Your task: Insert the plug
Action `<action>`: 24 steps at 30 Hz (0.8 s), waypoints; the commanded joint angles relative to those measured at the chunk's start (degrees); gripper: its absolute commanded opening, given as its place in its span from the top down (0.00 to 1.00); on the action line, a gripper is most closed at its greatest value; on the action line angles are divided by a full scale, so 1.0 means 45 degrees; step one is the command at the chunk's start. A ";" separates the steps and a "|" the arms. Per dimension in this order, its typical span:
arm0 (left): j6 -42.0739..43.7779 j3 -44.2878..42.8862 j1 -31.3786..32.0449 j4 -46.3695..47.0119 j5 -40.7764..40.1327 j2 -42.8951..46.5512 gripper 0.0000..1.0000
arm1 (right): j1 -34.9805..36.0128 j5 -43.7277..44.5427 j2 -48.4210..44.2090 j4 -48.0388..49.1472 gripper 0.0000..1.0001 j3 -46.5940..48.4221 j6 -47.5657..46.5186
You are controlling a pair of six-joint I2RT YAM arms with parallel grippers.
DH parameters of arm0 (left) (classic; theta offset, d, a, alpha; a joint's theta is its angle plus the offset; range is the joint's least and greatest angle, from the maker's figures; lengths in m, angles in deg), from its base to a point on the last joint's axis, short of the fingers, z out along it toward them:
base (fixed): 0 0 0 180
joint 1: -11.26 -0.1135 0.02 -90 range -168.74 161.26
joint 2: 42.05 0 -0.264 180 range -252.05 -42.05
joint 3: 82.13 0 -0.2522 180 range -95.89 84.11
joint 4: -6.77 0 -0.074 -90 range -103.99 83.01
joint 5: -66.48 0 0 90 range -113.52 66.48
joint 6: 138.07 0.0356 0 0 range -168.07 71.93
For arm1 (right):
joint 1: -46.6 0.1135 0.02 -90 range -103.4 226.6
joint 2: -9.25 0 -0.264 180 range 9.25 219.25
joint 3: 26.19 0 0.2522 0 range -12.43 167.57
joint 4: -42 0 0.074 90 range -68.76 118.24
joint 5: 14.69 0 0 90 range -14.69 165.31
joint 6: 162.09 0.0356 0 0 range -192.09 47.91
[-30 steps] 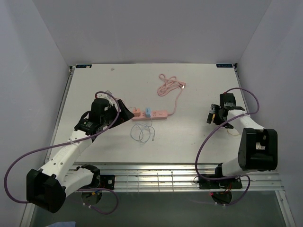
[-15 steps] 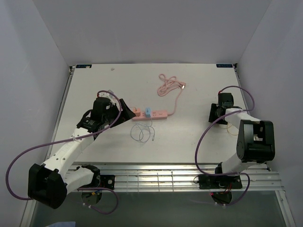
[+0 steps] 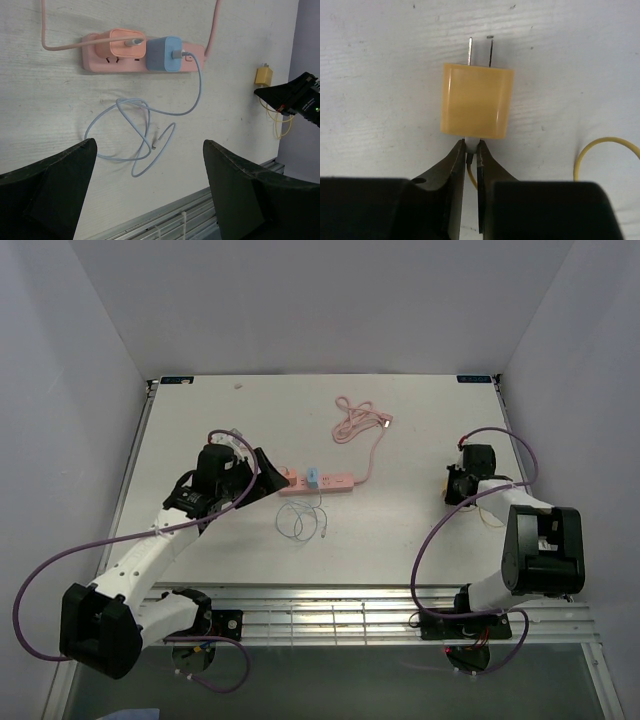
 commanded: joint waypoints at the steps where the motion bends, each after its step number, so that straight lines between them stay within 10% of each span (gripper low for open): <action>1: -0.0002 -0.0470 0.0062 0.0699 0.0902 0.0002 0.02 | 0.0011 -0.0997 -0.1195 0.0289 0.92 -0.0391 -0.0566; 24: -0.0666 -0.2364 0.2151 0.5483 0.8343 -0.3903 0.02 | 0.6494 -0.8396 -0.6473 0.0447 0.92 -0.0080 -0.4882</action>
